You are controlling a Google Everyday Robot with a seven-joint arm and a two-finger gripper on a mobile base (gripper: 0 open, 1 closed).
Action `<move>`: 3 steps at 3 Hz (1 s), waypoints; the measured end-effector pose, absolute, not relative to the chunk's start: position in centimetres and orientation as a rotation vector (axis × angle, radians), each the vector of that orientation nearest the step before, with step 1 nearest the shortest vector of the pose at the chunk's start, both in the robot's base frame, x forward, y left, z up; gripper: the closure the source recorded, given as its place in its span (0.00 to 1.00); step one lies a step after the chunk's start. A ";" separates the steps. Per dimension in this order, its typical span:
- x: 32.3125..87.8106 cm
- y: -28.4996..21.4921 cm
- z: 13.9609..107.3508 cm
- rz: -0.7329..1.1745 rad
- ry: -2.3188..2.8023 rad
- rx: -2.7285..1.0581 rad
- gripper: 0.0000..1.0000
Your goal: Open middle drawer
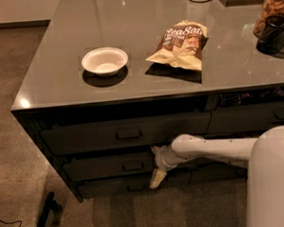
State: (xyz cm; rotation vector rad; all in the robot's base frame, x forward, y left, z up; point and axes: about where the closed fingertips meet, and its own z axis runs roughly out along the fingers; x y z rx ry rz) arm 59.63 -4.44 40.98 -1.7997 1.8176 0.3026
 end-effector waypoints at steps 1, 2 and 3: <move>59.2 -4.4 40.6 0.339 1.850 -1.808 0.00; 58.5 -4.5 40.2 0.381 1.882 -1.817 0.00; 57.5 -4.8 40.2 0.414 1.909 -1.830 0.00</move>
Offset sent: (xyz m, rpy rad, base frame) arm -0.0181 -0.0053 -0.0095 -0.0115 0.1363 -0.0053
